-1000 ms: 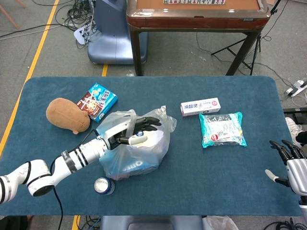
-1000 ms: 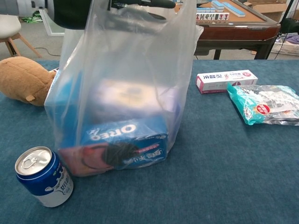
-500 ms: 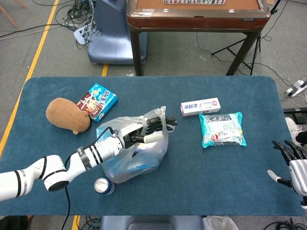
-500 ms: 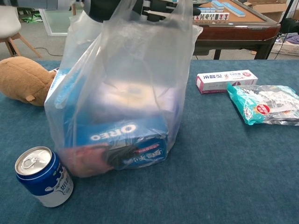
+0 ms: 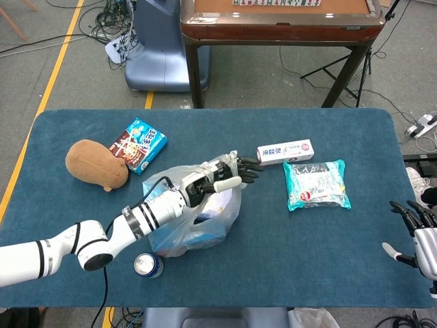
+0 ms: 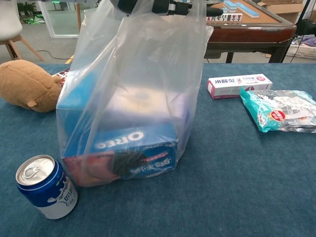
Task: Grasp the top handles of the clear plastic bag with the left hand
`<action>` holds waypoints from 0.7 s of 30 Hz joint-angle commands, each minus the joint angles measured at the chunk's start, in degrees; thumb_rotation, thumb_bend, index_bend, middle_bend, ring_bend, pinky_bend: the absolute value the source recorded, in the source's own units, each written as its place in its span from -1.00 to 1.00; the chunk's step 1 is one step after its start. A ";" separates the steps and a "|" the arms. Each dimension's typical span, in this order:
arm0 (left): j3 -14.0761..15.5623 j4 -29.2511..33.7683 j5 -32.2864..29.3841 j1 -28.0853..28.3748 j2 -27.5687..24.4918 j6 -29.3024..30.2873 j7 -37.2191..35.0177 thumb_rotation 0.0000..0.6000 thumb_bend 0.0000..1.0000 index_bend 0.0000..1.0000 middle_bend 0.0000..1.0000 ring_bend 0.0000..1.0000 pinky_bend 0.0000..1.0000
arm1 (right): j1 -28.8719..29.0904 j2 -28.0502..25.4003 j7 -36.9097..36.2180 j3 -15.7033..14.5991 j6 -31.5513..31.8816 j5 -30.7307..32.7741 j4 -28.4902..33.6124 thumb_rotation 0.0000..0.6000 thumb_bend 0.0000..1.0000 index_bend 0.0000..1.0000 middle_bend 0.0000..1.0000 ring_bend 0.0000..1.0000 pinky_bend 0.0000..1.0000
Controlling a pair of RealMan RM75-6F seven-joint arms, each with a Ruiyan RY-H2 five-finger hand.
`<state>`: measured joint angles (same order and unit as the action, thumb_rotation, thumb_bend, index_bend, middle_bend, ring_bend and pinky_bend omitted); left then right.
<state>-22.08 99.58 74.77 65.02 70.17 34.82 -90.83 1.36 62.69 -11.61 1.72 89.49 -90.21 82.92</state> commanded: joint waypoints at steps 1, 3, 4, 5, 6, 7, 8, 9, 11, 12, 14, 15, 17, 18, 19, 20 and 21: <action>-1.56 0.53 -1.24 -0.34 0.59 -1.59 -2.40 0.24 -0.61 -0.61 -0.63 -0.68 -0.67 | -0.03 0.01 0.02 0.02 0.05 0.00 0.00 1.00 -0.69 -0.66 -0.42 -0.77 -0.59; -2.35 0.80 -1.46 -0.45 0.76 -2.79 -3.84 0.32 -0.61 -0.60 -0.62 -0.65 -0.63 | -0.07 -0.01 0.00 -0.01 0.10 -0.06 0.03 1.00 -0.69 -0.66 -0.42 -0.77 -0.59; -2.83 1.02 -1.74 -0.59 0.85 -3.21 -4.80 0.47 -0.61 -0.59 -0.61 -0.63 -0.62 | -0.09 -0.04 0.01 -0.01 0.12 -0.06 0.06 1.00 -0.69 -0.66 -0.42 -0.77 -0.59; -3.30 1.29 -2.00 -0.78 0.86 -3.75 -5.90 0.62 -0.61 -0.59 -0.60 -0.60 -0.61 | -0.11 -0.06 0.04 0.00 0.12 -0.05 0.08 1.00 -0.69 -0.66 -0.42 -0.77 -0.59; -3.94 1.64 -2.40 -0.95 0.71 -4.90 -7.51 0.82 -0.61 -0.56 -0.57 -0.57 -0.55 | -0.14 -0.07 0.07 0.01 0.15 -0.03 0.11 1.00 -0.69 -0.66 -0.42 -0.77 -0.59; -4.56 1.98 -2.64 -1.09 0.54 -5.85 -8.96 0.94 -0.61 -0.52 -0.52 -0.52 -0.45 | -0.17 -0.09 0.08 0.01 0.17 -0.01 0.13 1.00 -0.69 -0.66 -0.42 -0.77 -0.59; -5.48 2.50 -2.54 -1.48 0.30 -6.87 -11.07 1.00 -0.61 -0.47 -0.46 -0.46 -0.32 | -0.20 -0.09 0.11 0.03 0.20 0.03 0.15 1.00 -0.69 -0.66 -0.42 -0.77 -0.59; -6.00 2.67 -2.24 -1.75 0.12 -7.56 -12.15 1.00 -0.61 -0.45 -0.42 -0.43 -0.27 | -0.22 -0.11 0.15 0.05 0.24 0.04 0.20 1.00 -0.69 -0.66 -0.42 -0.77 -0.59; -6.94 2.93 -1.40 -2.20 -0.39 -8.94 -13.46 1.00 -0.61 -0.39 -0.34 -0.35 -0.21 | -0.27 -0.14 0.16 0.09 0.35 0.04 0.29 1.00 -0.69 -0.66 -0.42 -0.77 -0.59; -7.36 3.11 -1.18 -2.43 -0.57 -9.32 -13.93 1.00 -0.61 -0.37 -0.32 -0.32 -0.19 | -0.28 -0.17 0.18 0.10 0.38 0.02 0.34 1.00 -0.69 -0.66 -0.42 -0.77 -0.59; -8.23 3.45 -0.83 -2.88 -1.04 -10.27 -14.75 1.00 -0.61 -0.34 -0.26 -0.27 -0.08 | -0.25 -0.19 0.28 0.12 0.42 -0.08 0.44 1.00 -0.69 -0.66 -0.42 -0.77 -0.59; -8.57 3.63 -0.75 -3.05 -1.31 -10.70 -14.93 1.00 -0.61 -0.32 -0.25 -0.26 0.00 | -0.24 -0.19 0.29 0.12 0.42 -0.11 0.47 1.00 -0.69 -0.66 -0.42 -0.77 -0.59; -9.20 3.97 -0.95 -3.26 -2.23 -12.06 -14.74 1.00 -0.61 -0.30 -0.21 -0.21 0.23 | -0.21 -0.19 0.32 0.13 0.37 -0.13 0.53 1.00 -0.69 -0.66 -0.42 -0.77 -0.59; -9.49 4.16 -1.33 -3.30 -2.68 -12.67 -14.49 1.00 -0.61 -0.29 -0.19 -0.19 0.32 | -0.18 -0.18 0.37 0.13 0.34 -0.17 0.56 1.00 -0.69 -0.66 -0.42 -0.77 -0.59; -9.77 4.37 -1.81 -3.36 -3.16 -13.28 -14.16 1.00 -0.61 -0.27 -0.17 -0.16 0.44 | -0.17 -0.17 0.39 0.13 0.34 -0.21 0.58 1.00 -0.69 -0.66 -0.42 -0.77 -0.59; -10.15 4.62 -2.59 -3.41 -3.83 -14.11 -13.59 1.00 -0.61 -0.24 -0.13 -0.11 0.55 | -0.16 -0.14 0.39 0.13 0.36 -0.24 0.59 1.00 -0.69 -0.66 -0.42 -0.77 -0.59; -10.36 4.87 -3.24 -3.37 -4.39 -14.93 -13.02 1.00 -0.60 -0.22 -0.10 -0.06 0.65 | -0.16 -0.13 0.41 0.14 0.36 -0.24 0.60 1.00 -0.69 -0.66 -0.42 -0.77 -0.59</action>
<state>-31.90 103.99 72.44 61.75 66.65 20.93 -104.62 1.20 62.56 -11.19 1.86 89.86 -90.45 83.53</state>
